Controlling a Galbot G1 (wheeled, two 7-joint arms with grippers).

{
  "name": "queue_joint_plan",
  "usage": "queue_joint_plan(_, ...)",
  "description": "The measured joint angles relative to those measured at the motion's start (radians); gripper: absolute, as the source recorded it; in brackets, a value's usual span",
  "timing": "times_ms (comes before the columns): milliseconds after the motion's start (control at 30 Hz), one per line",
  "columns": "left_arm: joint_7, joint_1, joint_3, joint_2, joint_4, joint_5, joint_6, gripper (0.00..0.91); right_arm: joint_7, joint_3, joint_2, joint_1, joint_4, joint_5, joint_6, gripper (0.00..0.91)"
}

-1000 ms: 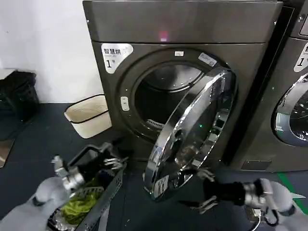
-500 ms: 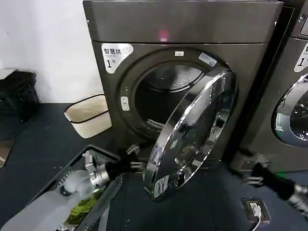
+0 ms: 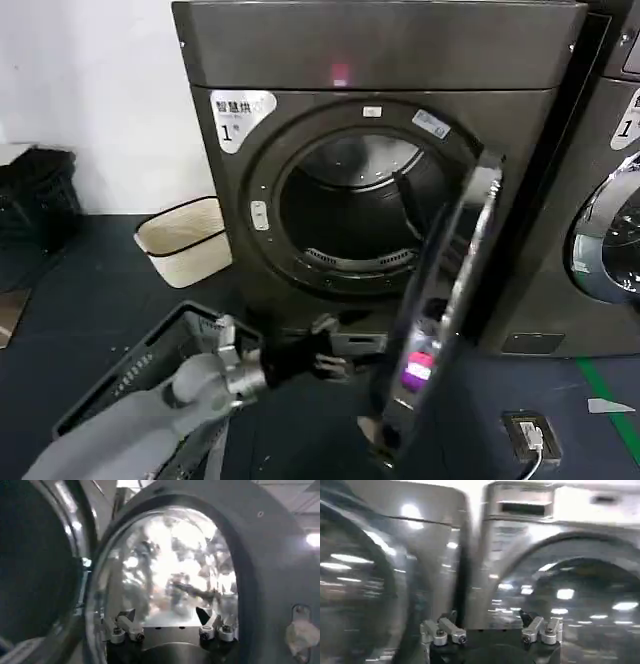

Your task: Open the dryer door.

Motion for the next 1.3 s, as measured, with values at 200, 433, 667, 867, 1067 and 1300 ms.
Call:
queue_joint_plan(200,-0.028,-0.087,0.11,-0.053,0.016,-0.003,-0.001,0.907,0.145,0.163,0.001,-0.041,0.027,-0.095,-0.118,0.907)
queue_joint_plan(433,-0.059,-0.199,0.227,-0.164,0.069,0.006,-0.022,0.907,0.233,0.347,0.0,-0.074,0.032,-0.144,-0.208,0.907)
queue_joint_plan(667,-0.094,-0.297,0.331,-0.275,0.148,-0.021,-0.032,0.907,0.267,0.476,-0.006,-0.111,0.045,-0.168,-0.23,0.907)
queue_joint_plan(867,-0.107,-0.332,0.373,-0.378,0.217,-0.016,-0.049,0.907,0.272,0.549,-0.009,-0.143,0.066,-0.17,-0.246,0.907)
queue_joint_plan(1067,-0.121,-0.339,0.386,-0.492,0.302,-0.003,-0.074,0.907,0.275,0.609,-0.009,-0.167,0.066,-0.174,-0.252,0.907)
queue_joint_plan(1300,-0.165,-0.344,0.394,-0.627,0.429,0.042,-0.118,0.907,0.278,0.67,-0.006,-0.18,0.049,-0.206,-0.225,0.907)
